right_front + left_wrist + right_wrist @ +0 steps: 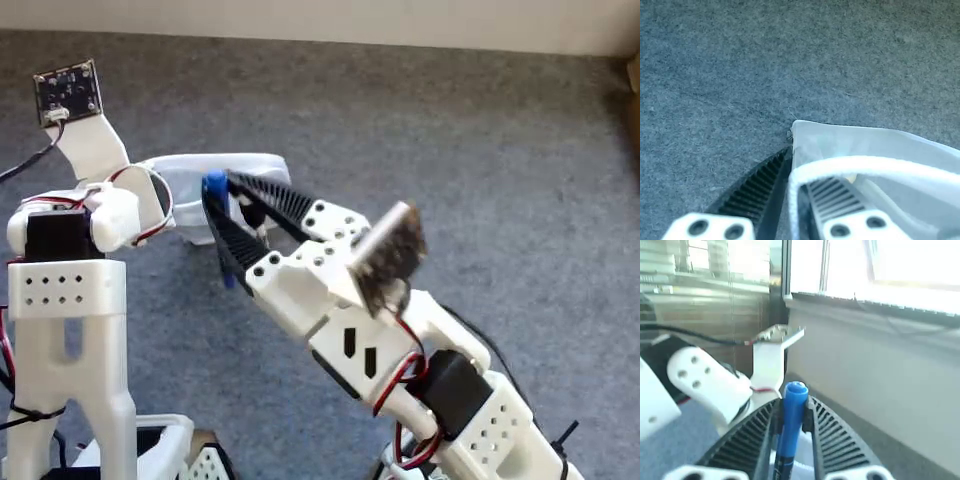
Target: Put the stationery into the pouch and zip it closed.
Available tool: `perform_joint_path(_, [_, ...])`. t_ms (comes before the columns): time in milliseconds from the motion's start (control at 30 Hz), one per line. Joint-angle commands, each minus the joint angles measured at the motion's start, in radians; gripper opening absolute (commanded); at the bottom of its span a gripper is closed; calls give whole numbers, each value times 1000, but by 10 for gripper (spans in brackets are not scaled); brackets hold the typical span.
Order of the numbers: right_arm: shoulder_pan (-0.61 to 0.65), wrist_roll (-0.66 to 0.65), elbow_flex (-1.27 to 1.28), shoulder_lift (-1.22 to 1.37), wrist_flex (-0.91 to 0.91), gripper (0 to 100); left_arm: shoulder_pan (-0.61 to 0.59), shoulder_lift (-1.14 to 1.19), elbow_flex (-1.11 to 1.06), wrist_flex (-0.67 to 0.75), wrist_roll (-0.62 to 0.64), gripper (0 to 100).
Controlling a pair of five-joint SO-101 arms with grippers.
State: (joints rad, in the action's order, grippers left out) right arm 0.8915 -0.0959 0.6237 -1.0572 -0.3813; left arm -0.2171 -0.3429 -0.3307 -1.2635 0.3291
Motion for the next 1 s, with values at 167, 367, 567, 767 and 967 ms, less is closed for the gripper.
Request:
perform_joint_path(167, [7, -86, -48, -31, 321, 8, -44, 45, -65, 34, -2, 8])
perform_joint_path(367, [7, -87, -36, -25, 490, 8, -44, 45, -62, 37, -2, 8])
perform_joint_path(567, [5, -87, 56, -24, 639, 8, -44, 45, -64, 37, -2, 8])
perform_joint_path(767, [5, -91, 77, -24, 656, 8, -44, 45, -64, 37, -2, 8])
perform_joint_path(967, [5, -233, 82, 21, 657, 8, -44, 44, -64, 35, -2, 8])
